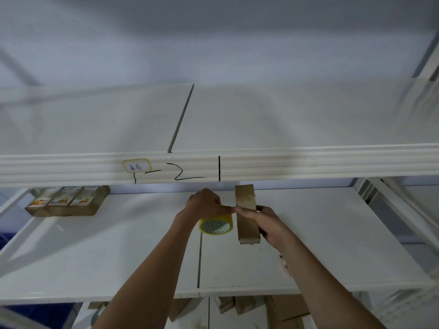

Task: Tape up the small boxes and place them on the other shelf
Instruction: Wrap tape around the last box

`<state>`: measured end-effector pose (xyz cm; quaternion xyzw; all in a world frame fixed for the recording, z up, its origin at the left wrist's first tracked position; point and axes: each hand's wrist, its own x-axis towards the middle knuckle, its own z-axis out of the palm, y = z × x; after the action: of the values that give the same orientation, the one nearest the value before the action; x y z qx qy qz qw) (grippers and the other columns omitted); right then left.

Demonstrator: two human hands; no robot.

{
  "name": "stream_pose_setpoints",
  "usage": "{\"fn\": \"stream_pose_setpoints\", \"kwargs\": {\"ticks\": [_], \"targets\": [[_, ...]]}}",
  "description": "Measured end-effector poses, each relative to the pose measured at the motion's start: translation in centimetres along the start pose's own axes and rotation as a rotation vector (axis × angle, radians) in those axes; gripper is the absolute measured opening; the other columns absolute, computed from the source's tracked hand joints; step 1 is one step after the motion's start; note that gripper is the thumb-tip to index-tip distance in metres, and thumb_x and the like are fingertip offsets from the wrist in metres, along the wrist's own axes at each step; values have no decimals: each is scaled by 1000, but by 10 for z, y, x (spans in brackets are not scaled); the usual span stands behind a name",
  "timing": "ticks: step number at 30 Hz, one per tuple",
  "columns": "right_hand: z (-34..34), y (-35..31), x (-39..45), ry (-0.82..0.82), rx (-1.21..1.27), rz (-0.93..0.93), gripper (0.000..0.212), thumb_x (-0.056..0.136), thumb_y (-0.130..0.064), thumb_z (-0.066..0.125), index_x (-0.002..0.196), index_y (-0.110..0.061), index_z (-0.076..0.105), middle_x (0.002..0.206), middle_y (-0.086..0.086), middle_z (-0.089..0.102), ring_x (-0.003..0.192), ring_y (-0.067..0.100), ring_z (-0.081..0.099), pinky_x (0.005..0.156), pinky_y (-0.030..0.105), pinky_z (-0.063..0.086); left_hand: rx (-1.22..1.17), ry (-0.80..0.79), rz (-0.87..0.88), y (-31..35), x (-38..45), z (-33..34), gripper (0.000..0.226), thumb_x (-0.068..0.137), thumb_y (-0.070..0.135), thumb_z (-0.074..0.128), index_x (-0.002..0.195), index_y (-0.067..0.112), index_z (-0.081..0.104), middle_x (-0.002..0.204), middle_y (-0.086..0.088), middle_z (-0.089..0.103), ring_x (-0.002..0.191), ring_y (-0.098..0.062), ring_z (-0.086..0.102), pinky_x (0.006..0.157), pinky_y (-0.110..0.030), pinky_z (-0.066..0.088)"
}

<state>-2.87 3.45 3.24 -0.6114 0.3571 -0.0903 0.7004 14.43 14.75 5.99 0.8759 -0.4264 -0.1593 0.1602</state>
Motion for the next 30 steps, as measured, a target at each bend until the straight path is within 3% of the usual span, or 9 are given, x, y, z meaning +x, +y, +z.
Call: {"fn": "stream_pose_setpoints", "kwargs": {"ticks": [4, 8, 10, 16, 21, 26, 30], "targets": [[-3, -7, -2, -29, -18, -24, 58, 64, -38, 93, 112, -13, 73, 100, 6, 78, 95, 21, 75, 90, 39, 59, -245, -86, 58, -7, -3, 6, 35, 88, 50, 70, 70, 19, 68, 66, 3, 59, 67, -11, 57, 61, -19, 42], [-11, -3, -4, 1, 19, -14, 45, 76, -33, 86, 113, -11, 72, 99, 9, 78, 93, 25, 74, 74, 32, 59, -426, -186, 48, -19, -7, 2, 34, 87, 41, 74, 61, 22, 65, 61, 5, 51, 65, -10, 46, 66, -21, 37], [-16, -1, -4, 7, 25, -8, 44, 77, -32, 86, 113, -11, 72, 100, 8, 78, 94, 25, 74, 76, 33, 59, -457, -207, 48, -25, -8, 1, 32, 85, 39, 77, 61, 22, 65, 62, 7, 51, 67, -10, 47, 66, -20, 37], [-19, 7, -2, -13, 41, 14, 49, 75, -30, 87, 117, -12, 69, 101, 6, 78, 94, 20, 75, 84, 32, 59, -432, -167, 61, -27, -5, 3, 40, 77, 43, 83, 48, 26, 61, 56, 7, 51, 59, -7, 50, 60, -19, 41], [-17, 16, 1, 3, 30, 17, 63, 69, -32, 92, 123, -14, 64, 102, 3, 78, 95, 20, 75, 94, 39, 57, -345, -149, 66, -32, -3, 4, 40, 75, 49, 83, 64, 14, 68, 61, 0, 55, 61, -10, 51, 59, -19, 41], [-27, 10, 0, -26, 36, -21, 66, 68, -32, 92, 125, -13, 64, 106, 5, 77, 97, 20, 74, 89, 35, 58, -138, 0, -50, -39, -8, 11, 49, 68, 63, 80, 56, 21, 59, 61, 3, 53, 66, -13, 57, 55, -22, 42], [-24, 3, -7, -51, 79, -17, 48, 79, -28, 84, 121, -11, 67, 102, 8, 77, 93, 22, 75, 76, 31, 57, -136, 5, -38, -34, -9, 9, 48, 69, 65, 78, 59, 23, 59, 69, 1, 57, 77, -18, 63, 60, -24, 46]]}}
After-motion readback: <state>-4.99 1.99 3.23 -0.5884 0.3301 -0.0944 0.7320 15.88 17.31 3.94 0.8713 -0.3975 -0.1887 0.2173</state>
